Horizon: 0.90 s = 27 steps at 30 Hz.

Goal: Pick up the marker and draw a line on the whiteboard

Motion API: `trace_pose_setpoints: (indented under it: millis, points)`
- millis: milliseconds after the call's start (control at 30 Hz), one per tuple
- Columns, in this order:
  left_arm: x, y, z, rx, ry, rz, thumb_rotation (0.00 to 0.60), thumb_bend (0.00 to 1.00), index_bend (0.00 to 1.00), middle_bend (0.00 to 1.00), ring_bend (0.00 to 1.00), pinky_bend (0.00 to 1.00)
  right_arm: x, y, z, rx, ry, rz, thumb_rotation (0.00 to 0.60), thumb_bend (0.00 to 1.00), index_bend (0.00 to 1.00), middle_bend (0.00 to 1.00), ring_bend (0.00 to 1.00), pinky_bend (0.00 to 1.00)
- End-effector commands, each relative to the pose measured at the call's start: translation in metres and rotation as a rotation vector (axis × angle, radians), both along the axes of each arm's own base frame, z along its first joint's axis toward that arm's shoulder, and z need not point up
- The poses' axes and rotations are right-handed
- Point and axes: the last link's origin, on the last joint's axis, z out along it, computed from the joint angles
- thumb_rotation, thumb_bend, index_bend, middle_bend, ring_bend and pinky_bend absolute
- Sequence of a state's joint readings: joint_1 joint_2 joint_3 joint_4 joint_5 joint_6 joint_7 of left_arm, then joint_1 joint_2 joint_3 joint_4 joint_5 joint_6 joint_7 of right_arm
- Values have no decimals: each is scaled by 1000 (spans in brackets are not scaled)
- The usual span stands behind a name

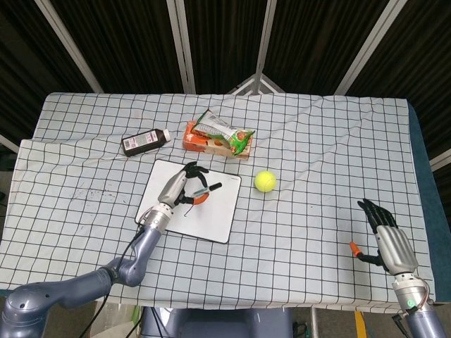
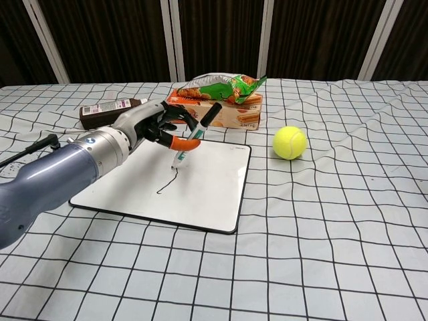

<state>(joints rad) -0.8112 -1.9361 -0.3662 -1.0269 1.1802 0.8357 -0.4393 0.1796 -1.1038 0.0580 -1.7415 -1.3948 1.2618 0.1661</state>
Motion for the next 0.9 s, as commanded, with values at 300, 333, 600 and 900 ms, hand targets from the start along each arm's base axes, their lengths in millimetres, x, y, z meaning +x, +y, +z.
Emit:
trace_pose_setpoints:
  millis: [300, 333, 600, 900]
  points:
    - [-22, 12, 2, 19, 70, 19, 600, 544, 731, 242, 51, 87, 0, 1, 1, -4, 1, -3, 600, 327, 0, 0, 0, 0]
    - [-24, 13, 3, 23, 77, 21, 600, 544, 731, 242, 51, 87, 0, 1, 0, -5, 1, -4, 600, 327, 0, 0, 0, 0]
    - [-57, 32, 24, 85, 144, 65, 600, 544, 731, 242, 51, 87, 0, 1, 1, -10, 6, -12, 600, 327, 0, 0, 0, 0]
    - [-70, 57, 68, 221, 146, 73, 600, 543, 731, 242, 51, 87, 0, 2, 1, -9, 4, -12, 600, 327, 0, 0, 0, 0]
